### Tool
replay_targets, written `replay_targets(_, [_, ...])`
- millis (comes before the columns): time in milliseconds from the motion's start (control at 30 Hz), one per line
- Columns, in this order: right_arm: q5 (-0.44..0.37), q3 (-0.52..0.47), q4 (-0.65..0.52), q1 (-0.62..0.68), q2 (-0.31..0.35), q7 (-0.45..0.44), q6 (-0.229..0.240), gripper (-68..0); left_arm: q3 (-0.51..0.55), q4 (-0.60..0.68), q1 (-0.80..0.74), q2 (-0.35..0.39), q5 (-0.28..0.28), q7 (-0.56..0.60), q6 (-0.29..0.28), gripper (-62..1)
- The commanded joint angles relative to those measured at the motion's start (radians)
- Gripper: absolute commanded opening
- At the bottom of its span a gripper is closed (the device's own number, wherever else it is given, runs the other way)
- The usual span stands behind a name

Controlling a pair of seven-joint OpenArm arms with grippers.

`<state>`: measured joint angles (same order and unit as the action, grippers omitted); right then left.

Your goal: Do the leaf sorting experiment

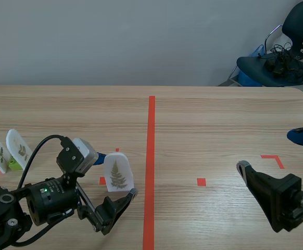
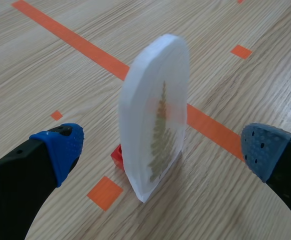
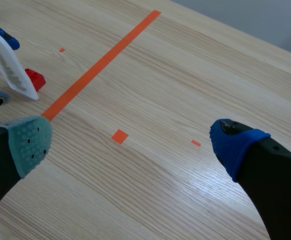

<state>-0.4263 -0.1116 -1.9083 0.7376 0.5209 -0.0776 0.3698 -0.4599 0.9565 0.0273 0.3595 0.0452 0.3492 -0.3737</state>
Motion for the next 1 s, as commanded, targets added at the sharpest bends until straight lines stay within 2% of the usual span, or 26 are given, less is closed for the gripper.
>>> replay_targets(0, [-0.007,-0.012,-0.018,-0.009,0.000,-0.014,-0.003,0.4,0.005,0.008,0.005,0.002,0.010,0.016,-0.002,1.4])
replay_targets(67, [-0.007,-0.012,-0.018,-0.009,0.000,-0.014,-0.003,0.4,0.000,0.000,0.006,0.005,0.010,0.018,-0.002,1.4])
replay_targets(133, [-0.007,-0.012,-0.018,-0.009,0.000,-0.014,-0.003,0.4,-0.007,-0.004,0.006,0.004,0.011,0.018,-0.003,-2.6])
replay_targets(433, [-0.007,-0.012,-0.018,-0.009,0.000,-0.014,-0.003,0.4,-0.025,-0.004,0.006,-0.011,0.015,0.029,-0.001,-26.4])
replay_targets(767, [-0.007,-0.012,-0.018,-0.009,0.000,0.002,-0.003,0.4,-0.025,-0.004,0.006,-0.015,0.018,0.028,0.013,-50.0])
replay_targets(867, [-0.007,-0.012,-0.018,-0.009,0.000,0.002,-0.003,0.4,-0.025,-0.004,0.006,-0.015,0.018,0.028,0.012,-55.3])
replay_targets(967, [-0.007,-0.012,-0.018,-0.009,0.000,0.002,-0.003,0.4,-0.025,0.007,0.005,-0.013,0.018,0.012,0.007,-55.6])
